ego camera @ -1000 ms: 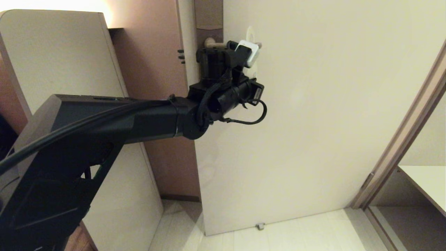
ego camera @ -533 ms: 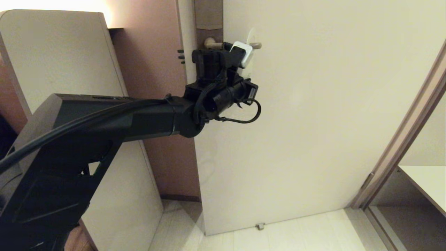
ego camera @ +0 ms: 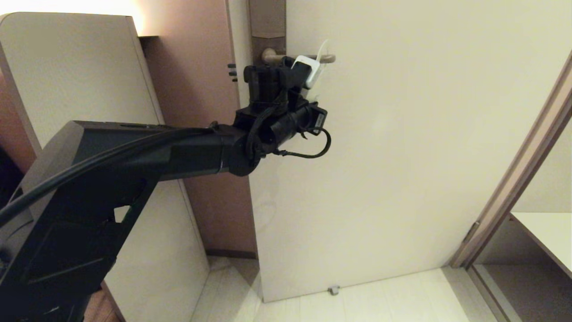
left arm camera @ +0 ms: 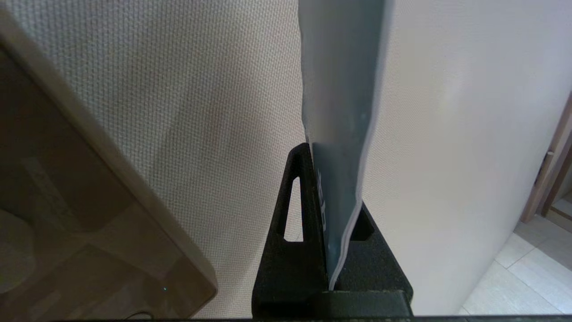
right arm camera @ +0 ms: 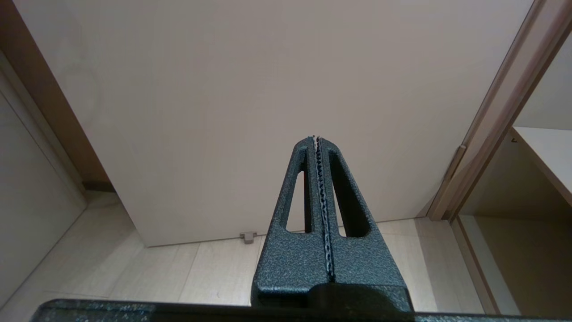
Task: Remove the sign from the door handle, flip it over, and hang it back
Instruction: Take down the sign
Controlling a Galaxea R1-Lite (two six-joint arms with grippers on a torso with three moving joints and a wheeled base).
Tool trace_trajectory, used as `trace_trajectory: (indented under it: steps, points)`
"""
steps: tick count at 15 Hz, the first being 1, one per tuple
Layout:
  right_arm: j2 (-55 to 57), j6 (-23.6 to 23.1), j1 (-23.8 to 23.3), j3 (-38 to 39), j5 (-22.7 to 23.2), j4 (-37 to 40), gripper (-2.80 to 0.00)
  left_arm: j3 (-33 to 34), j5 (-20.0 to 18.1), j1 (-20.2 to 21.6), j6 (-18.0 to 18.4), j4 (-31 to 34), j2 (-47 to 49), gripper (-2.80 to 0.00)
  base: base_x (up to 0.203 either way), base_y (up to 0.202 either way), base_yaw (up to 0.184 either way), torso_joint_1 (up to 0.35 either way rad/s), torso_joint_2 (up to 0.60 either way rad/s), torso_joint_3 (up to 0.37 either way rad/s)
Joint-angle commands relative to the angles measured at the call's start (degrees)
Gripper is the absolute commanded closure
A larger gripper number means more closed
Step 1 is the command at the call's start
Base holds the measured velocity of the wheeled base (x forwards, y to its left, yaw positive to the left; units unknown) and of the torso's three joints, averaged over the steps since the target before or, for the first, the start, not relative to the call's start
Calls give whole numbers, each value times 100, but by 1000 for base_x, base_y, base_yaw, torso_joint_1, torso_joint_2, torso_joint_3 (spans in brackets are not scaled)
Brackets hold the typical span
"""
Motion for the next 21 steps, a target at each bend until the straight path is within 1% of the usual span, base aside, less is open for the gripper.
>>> trace_trajectory:
  steps: [1,7,16,19,21]
  points:
    - [5,0,2,0,-2,-1,0,1,4,7,9,-12,49,0,0,0,0,0,0,0]
    - [5,0,2,0,-2,-1,0,1,-13,170,9,-29,95,0,0,0,0,0,0,0]
    - [5,0,2,0,-2,-1,0,-7,-46,203,9,-29,104,0,0,0,0,0,0,0]
    - [5,0,2,0,-10,-1,0,-43,-250,240,9,-56,150,0,0,0,0,0,0,0]
    - [5,0,2,0,-2,-1,0,-44,-303,240,9,-82,176,0,0,0,0,0,0,0]
